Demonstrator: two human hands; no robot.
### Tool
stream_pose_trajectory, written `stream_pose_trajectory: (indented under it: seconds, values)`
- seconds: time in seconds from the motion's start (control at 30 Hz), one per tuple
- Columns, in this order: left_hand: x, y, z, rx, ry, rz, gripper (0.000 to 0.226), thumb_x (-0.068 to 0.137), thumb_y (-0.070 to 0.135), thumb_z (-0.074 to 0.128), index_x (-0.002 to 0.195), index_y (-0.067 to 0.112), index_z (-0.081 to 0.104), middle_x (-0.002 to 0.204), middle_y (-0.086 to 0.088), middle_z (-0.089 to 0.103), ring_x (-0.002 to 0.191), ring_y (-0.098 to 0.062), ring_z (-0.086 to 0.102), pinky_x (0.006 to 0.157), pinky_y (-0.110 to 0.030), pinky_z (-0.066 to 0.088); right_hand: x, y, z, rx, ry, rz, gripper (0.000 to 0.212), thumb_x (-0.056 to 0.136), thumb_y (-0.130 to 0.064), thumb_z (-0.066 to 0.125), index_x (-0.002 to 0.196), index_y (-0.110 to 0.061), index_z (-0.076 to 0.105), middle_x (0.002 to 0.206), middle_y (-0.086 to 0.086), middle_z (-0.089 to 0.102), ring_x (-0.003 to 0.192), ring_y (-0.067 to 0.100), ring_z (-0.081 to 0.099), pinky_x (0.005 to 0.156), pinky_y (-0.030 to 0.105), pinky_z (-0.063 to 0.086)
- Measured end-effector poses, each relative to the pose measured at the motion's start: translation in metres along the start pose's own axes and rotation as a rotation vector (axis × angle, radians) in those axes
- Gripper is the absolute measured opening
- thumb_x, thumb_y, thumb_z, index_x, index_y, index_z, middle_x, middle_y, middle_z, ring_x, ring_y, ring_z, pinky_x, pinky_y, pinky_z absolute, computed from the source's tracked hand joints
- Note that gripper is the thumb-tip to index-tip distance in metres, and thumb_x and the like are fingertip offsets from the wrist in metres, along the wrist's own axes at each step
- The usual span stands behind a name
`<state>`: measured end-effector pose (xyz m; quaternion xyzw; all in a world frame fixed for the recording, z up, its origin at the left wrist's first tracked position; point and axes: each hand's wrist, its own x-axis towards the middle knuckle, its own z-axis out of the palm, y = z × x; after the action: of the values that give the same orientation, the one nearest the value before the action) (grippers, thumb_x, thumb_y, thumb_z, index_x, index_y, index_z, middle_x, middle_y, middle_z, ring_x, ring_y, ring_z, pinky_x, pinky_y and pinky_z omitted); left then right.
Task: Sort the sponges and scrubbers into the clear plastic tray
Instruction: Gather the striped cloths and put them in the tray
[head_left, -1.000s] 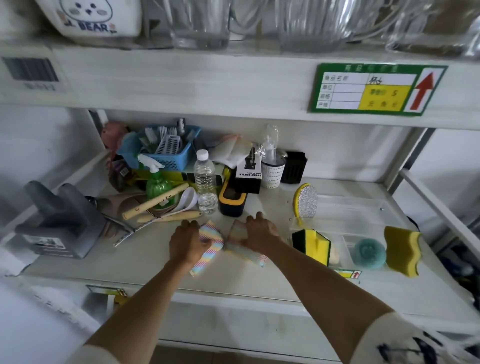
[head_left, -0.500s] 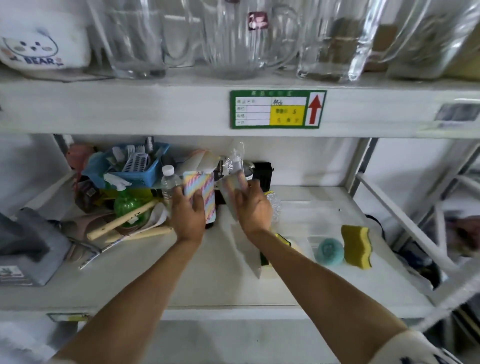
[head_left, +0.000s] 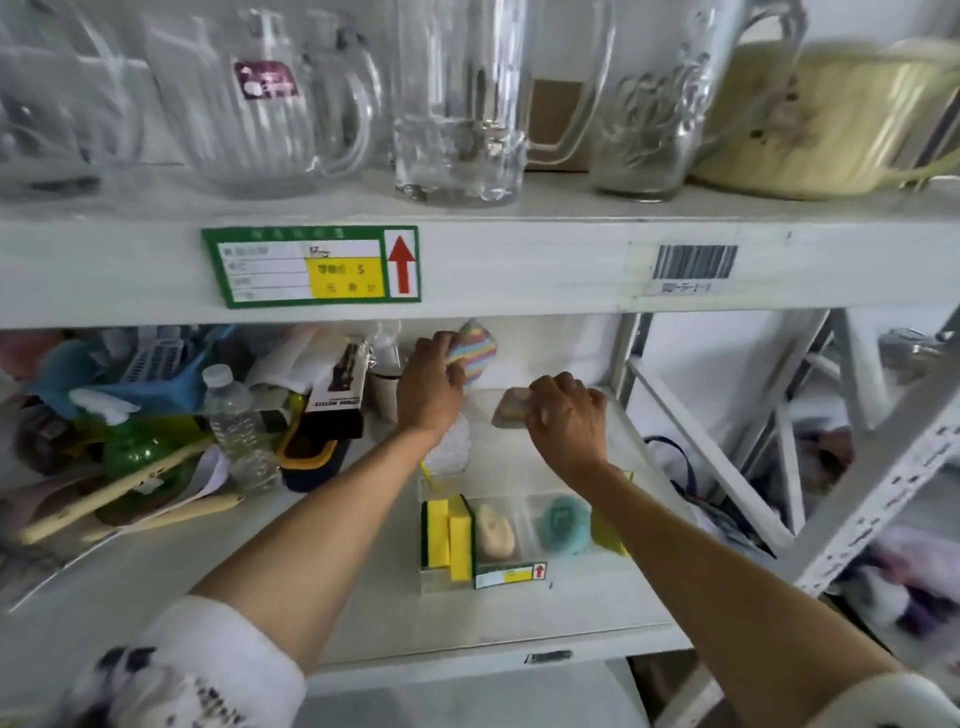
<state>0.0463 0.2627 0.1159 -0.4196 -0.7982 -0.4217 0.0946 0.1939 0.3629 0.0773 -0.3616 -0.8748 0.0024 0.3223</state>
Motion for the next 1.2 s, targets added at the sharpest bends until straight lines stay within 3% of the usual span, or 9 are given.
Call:
stream_pose_trajectory:
  seconds: [0.1, 0.23, 0.43, 0.77, 1.0, 1.2]
  values:
    - [0.012, 0.013, 0.025, 0.060, -0.122, 0.112, 0.038, 0.087, 0.013, 0.055, 0.125, 0.012, 0.058, 0.112, -0.020, 0.059, 0.107, -0.036, 0.058, 0.086, -0.039, 0.045, 0.004, 0.029, 0.001, -0.006, -0.040, 0.006, 0.019, 0.075, -0.025, 0.058, 0.090, -0.018, 0.068, 0.091, 0.005, 0.064, 0.089, 0.032, 0.063, 0.090, 0.044, 0.043]
    - [0.017, 0.027, 0.054, 0.124, -0.254, 0.117, 0.037, 0.088, 0.014, 0.056, 0.125, 0.016, 0.058, 0.117, -0.015, 0.063, 0.108, -0.032, 0.060, 0.090, -0.037, 0.048, 0.008, 0.053, 0.001, 0.012, -0.160, -0.026, 0.033, 0.077, -0.032, 0.048, 0.096, -0.017, 0.071, 0.096, 0.006, 0.066, 0.095, 0.031, 0.063, 0.091, 0.041, 0.043]
    - [0.010, 0.014, 0.088, 0.164, -0.314, 0.076, 0.021, 0.084, 0.012, 0.062, 0.104, 0.012, 0.056, 0.099, -0.012, 0.070, 0.094, -0.033, 0.065, 0.071, -0.034, 0.046, 0.011, 0.066, 0.012, 0.027, -0.344, -0.086, 0.033, 0.082, -0.022, 0.055, 0.113, -0.018, 0.062, 0.109, 0.003, 0.063, 0.106, 0.026, 0.058, 0.090, 0.036, 0.040]
    - [0.014, -0.008, 0.114, 0.100, -0.541, -0.003, 0.024, 0.088, 0.009, 0.061, 0.109, 0.018, 0.068, 0.116, -0.007, 0.070, 0.107, -0.027, 0.064, 0.091, -0.042, 0.052, 0.022, 0.069, 0.023, 0.037, -0.495, -0.110, 0.039, 0.085, -0.020, 0.056, 0.125, -0.015, 0.058, 0.119, 0.006, 0.059, 0.113, 0.027, 0.054, 0.094, 0.039, 0.039]
    - [0.012, -0.011, 0.118, 0.166, -0.561, 0.060, 0.032, 0.093, 0.005, 0.049, 0.112, 0.016, 0.072, 0.115, -0.012, 0.065, 0.109, -0.032, 0.061, 0.094, -0.044, 0.051, 0.030, 0.062, 0.027, 0.115, -0.502, -0.069, 0.032, 0.083, -0.013, 0.056, 0.115, -0.012, 0.056, 0.114, 0.008, 0.064, 0.106, 0.030, 0.058, 0.088, 0.040, 0.041]
    - [0.010, -0.014, 0.117, 0.145, -0.498, 0.025, 0.042, 0.091, -0.006, 0.048, 0.126, 0.012, 0.063, 0.127, -0.010, 0.064, 0.119, -0.026, 0.059, 0.102, -0.039, 0.048, 0.027, 0.063, 0.034, 0.079, -0.496, -0.065, 0.035, 0.087, -0.009, 0.053, 0.121, -0.014, 0.059, 0.118, 0.008, 0.057, 0.112, 0.028, 0.054, 0.092, 0.042, 0.043]
